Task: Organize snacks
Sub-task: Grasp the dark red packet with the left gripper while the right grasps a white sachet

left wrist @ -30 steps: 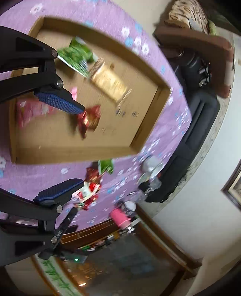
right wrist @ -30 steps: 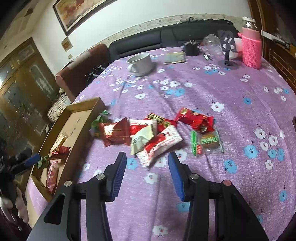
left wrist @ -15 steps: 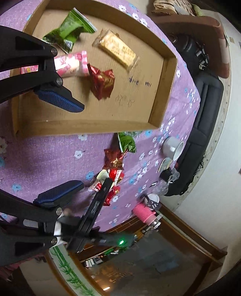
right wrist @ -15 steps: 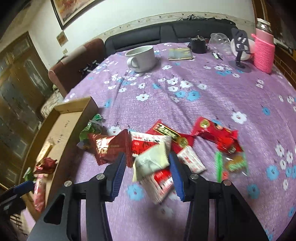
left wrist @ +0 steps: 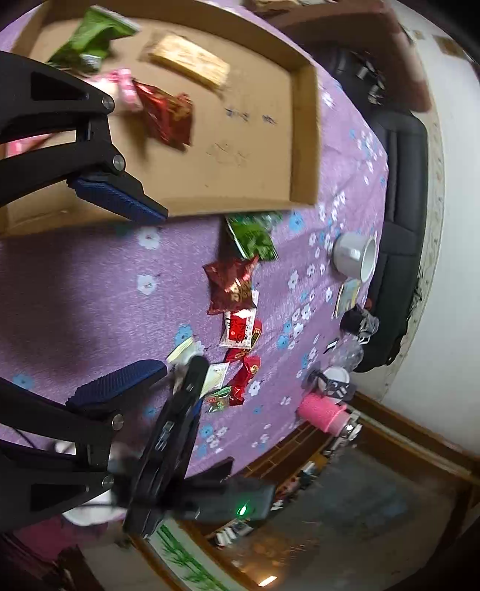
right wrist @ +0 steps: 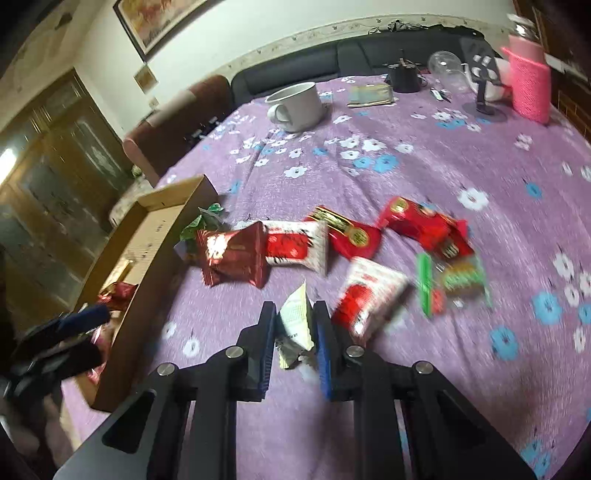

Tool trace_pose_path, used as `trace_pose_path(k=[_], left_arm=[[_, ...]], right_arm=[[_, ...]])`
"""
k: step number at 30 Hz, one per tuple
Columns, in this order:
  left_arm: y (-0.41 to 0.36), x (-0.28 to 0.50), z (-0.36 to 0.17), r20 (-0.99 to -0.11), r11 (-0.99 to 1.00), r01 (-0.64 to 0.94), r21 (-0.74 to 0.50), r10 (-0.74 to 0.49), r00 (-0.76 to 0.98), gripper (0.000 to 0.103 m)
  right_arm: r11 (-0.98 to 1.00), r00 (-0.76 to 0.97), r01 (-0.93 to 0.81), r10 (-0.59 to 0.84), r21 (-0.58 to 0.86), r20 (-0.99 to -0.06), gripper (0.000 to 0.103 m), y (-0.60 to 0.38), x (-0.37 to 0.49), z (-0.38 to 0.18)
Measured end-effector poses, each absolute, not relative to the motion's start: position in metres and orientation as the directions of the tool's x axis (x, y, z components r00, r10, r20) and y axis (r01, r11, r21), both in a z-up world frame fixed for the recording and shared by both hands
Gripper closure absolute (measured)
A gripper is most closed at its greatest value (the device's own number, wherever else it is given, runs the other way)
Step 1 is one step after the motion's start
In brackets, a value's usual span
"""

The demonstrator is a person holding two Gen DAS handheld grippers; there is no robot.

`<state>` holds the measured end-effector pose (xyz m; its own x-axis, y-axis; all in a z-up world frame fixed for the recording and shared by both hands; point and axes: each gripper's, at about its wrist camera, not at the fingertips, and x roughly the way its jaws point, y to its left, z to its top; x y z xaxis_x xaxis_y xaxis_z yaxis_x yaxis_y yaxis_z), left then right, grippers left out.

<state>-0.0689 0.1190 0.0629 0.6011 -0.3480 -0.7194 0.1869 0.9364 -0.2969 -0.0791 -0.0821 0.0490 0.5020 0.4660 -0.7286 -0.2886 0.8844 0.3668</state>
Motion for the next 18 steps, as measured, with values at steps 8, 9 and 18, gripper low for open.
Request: trace_pose_path(k=[8,9,18], left_arm=[[0.072,-0.013,0.064,-0.760,0.943,0.310,-0.121,-0.289,0.582,0.024],[0.063,-0.006,0.060,-0.772,0.940,0.330,-0.086,-0.273,0.574,0.024],[0.032,0.041,0.025,-0.829,0.913,0.391,0.113,-0.130,0.544,0.024]], right_arm=[[0.865,0.510,-0.275,0.501,0.419,-0.700,0.084,-0.102,-0.081,0.043],[0.866,0.510,-0.277,0.500,0.416,-0.700,0.084,-0.103,-0.082,0.043],[0.845,0.491,-0.235,0.530,0.480,-0.692,0.084,-0.118,-0.075,0.038]])
